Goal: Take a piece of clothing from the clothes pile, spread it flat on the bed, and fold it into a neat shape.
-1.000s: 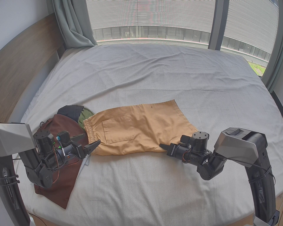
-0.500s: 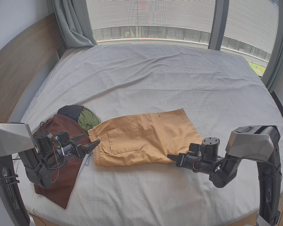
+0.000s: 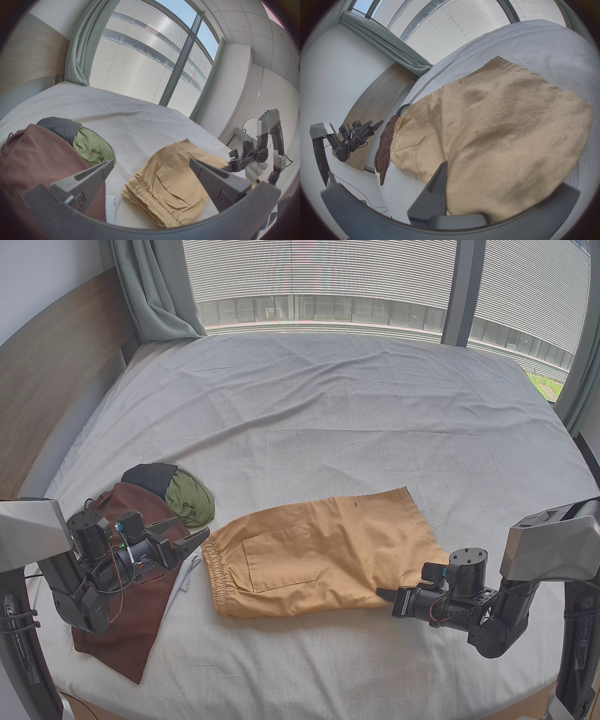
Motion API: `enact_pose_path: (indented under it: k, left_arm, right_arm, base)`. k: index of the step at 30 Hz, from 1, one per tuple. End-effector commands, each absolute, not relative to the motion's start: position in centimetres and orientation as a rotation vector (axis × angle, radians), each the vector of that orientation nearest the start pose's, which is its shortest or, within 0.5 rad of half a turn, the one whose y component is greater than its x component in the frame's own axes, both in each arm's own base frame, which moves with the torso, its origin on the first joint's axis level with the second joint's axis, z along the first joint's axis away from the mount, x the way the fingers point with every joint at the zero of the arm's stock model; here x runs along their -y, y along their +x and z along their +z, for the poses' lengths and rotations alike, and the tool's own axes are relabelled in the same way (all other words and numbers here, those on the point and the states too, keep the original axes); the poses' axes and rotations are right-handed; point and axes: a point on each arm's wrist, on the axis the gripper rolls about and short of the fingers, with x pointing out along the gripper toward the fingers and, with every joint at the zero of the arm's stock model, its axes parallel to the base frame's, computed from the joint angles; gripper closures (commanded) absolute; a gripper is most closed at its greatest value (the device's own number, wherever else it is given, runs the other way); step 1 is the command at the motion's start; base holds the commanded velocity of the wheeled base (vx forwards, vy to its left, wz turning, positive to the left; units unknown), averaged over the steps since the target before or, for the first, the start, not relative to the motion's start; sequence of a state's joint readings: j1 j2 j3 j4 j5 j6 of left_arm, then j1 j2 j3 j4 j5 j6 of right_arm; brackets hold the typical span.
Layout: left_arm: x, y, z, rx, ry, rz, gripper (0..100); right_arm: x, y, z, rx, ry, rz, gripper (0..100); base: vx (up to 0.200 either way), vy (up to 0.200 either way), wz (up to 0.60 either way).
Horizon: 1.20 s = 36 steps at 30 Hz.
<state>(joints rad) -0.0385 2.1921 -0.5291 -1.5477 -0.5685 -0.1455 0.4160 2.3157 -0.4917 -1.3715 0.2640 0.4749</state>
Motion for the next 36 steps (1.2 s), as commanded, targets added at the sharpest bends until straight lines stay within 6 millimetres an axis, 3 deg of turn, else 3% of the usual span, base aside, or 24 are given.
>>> enact_pose_path:
  k: [1,5,6,10,22,36]
  left_arm:
    - [2.1,33.4,5.3,-0.148,-0.173,-0.595,0]
    - [2.2,33.4,5.6,-0.153,-0.213,-0.621,0]
    - [2.3,33.4,5.6,-0.155,-0.217,-0.622,0]
    - [2.3,33.1,5.4,-0.166,-0.219,-0.624,0]
    - [2.6,32.8,5.2,-0.186,-0.231,-0.665,0]
    - [2.7,32.3,5.2,-0.2,-0.237,-0.714,0]
  right_arm:
    - [-13.7,28.9,-2.1,-0.644,0.407,0.535,100]
    - [-13.8,28.9,-2.7,-0.643,0.406,0.539,100]
    - [-13.8,28.9,-2.8,-0.642,0.407,0.539,0]
    - [-14.0,28.3,-3.3,-0.661,0.4,0.547,0]
    - [-14.6,23.8,-3.3,-0.747,0.38,0.666,0]
    - [-15.2,24.7,2.6,-0.551,0.462,0.779,0]
  base:
    - [0.0,0.0,0.0]
    - [0.0,0.0,0.0]
    - [0.0,0.0,0.0]
    - [0.0,0.0,0.0]
    - [0.0,0.0,0.0]
    - [0.0,0.0,0.0]
